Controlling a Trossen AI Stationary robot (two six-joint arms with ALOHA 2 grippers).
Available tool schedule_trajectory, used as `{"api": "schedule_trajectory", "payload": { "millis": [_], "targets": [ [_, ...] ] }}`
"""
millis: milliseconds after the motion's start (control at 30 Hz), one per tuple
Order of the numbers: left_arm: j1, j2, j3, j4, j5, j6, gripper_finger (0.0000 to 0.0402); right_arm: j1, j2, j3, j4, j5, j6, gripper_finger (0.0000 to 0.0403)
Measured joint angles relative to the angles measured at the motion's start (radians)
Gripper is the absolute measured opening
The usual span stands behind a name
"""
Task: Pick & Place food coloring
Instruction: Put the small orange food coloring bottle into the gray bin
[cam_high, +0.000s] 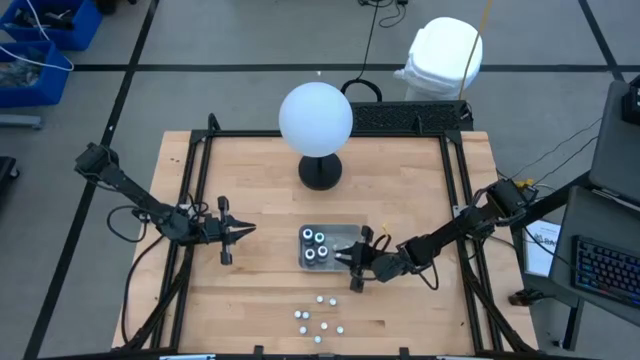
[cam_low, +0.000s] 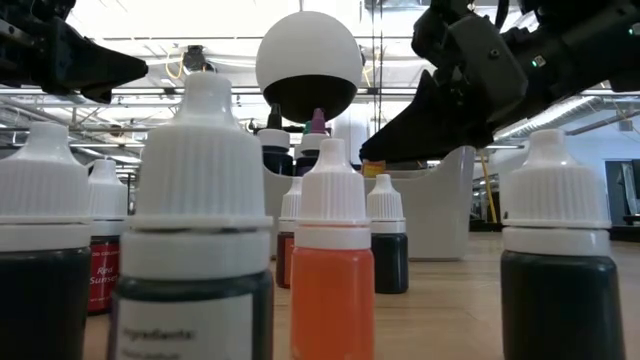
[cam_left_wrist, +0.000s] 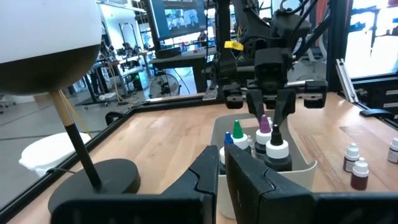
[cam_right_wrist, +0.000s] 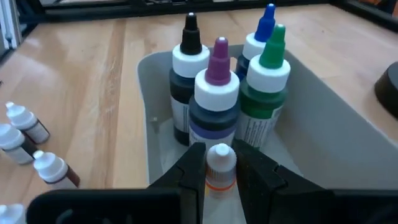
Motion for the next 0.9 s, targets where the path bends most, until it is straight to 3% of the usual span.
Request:
{"api": "schedule_trajectory", "payload": {
  "millis": [233,467,733,900],
  "targets": [
    [0.000,0.000,0.000,-0.001,0.000,-0.001,0.0037,-0.001,-0.007,0.104,-0.185,0.006,-0.063,0.0055],
    [0.000,0.000,0.000,-0.004,0.000,-0.003,0.0037,0.022,-0.008,0.277,-0.485,0.126,0.048,0.0055],
    [0.000,0.000,0.000,-0.016,0.001,-0.014,0.0037,0.114,-0.003,0.276,-0.498,0.269,0.224,0.0055],
    [0.000,0.000,0.000,-0.016,0.002,-0.007,0.0037,0.135,-0.003,0.257,-0.497,0.295,0.253,0.0055]
  ]
}}
